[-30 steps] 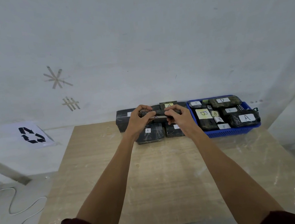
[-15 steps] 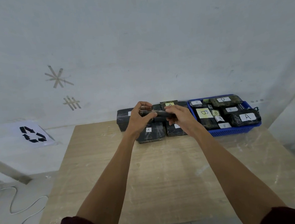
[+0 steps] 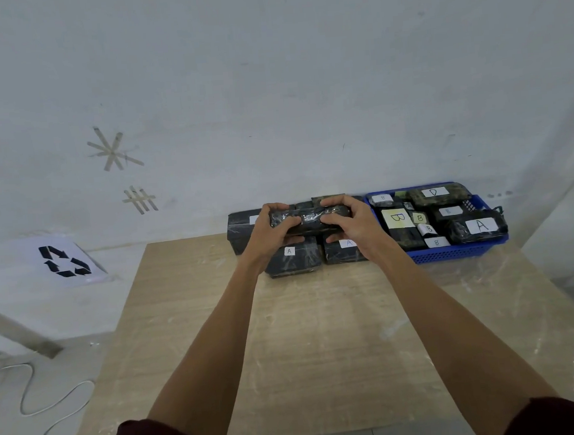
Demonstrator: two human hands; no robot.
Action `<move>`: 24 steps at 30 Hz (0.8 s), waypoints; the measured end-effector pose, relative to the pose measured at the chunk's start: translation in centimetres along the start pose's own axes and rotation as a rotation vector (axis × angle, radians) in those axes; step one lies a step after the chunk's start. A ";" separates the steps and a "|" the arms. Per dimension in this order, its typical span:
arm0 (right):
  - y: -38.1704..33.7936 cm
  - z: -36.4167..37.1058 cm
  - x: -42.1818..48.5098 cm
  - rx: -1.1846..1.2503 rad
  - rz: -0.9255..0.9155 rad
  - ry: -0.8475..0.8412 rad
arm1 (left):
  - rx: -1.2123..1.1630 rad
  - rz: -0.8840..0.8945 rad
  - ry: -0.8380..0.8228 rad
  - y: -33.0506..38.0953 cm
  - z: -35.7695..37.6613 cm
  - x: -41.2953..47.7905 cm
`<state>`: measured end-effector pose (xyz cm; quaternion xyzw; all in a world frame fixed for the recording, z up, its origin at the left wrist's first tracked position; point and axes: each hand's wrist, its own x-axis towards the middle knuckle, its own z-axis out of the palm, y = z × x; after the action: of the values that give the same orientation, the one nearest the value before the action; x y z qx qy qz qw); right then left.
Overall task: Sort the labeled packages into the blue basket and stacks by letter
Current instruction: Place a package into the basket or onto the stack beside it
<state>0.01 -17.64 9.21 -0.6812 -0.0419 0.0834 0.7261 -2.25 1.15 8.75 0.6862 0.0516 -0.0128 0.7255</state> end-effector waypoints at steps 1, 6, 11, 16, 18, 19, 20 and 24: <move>-0.1 0.1 0.0 -0.009 -0.003 0.003 | -0.001 0.011 0.006 -0.1 0.0 0.0; -0.2 0.4 -0.2 -0.033 -0.020 0.029 | -0.020 0.045 0.016 -0.1 -0.1 0.0; -0.1 0.6 -0.3 -0.025 -0.048 0.073 | -0.018 0.057 0.028 -0.4 0.0 0.1; -0.1 0.5 -0.3 -0.026 -0.071 0.059 | -0.012 0.078 0.034 -0.3 0.1 0.0; -0.1 0.6 -0.3 -0.027 -0.083 0.065 | -0.013 0.085 0.040 -0.3 0.1 0.0; -0.1 0.5 -0.3 -0.025 -0.083 0.069 | -0.011 0.098 0.044 -0.3 0.2 -0.1; -0.2 0.4 -0.3 -0.020 -0.081 0.071 | -0.008 0.116 0.048 -0.2 0.3 -0.1; -0.3 0.1 0.0 0.012 0.011 0.067 | 0.044 0.181 0.031 0.0 0.3 -0.3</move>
<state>0.02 -17.58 9.49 -0.6794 -0.0133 0.0647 0.7308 -2.56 0.88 8.78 0.7038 0.0001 0.0624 0.7077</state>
